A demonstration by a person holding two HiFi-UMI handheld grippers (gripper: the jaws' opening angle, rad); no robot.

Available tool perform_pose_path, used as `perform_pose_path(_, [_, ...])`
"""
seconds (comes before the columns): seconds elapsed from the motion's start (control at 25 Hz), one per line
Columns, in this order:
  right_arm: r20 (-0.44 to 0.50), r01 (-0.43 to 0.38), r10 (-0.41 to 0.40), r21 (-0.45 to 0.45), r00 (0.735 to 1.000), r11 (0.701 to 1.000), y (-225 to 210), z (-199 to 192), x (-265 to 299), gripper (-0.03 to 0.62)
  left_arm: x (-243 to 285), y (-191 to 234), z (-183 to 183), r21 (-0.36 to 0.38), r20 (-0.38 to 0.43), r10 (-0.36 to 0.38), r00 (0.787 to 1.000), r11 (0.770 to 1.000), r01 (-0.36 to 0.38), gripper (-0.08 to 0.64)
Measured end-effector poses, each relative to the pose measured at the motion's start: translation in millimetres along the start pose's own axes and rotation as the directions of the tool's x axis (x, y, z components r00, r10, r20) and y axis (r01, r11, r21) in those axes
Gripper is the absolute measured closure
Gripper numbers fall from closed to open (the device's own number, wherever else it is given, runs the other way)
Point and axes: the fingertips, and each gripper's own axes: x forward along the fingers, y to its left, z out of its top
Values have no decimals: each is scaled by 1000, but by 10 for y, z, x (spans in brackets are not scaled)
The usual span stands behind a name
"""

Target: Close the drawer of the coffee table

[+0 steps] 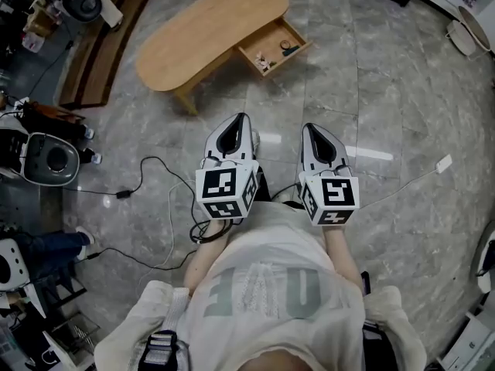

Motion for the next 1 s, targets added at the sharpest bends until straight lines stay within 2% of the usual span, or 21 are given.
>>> perform_pose_path(0.28, [3, 6, -6, 5, 1000, 1000, -236, -119, 401, 586, 514, 191, -44, 0, 29, 10, 1000, 1000, -10, 552])
perform_pose_path(0.48, [-9, 41, -41, 10, 999, 999, -481, 17, 881, 586, 1085, 432, 94, -22, 33, -3, 999, 1000, 3, 552])
perform_pose_path(0.76, [-31, 96, -96, -8, 995, 995, -750, 554, 1971, 586, 2225, 917, 663, -32, 53, -56, 997, 998, 58, 552])
perform_pose_path(1.0, [13, 134, -133, -33, 991, 990, -814, 1299, 3084, 586, 3138, 1442, 1301, 26, 69, -113, 991, 993, 112, 552])
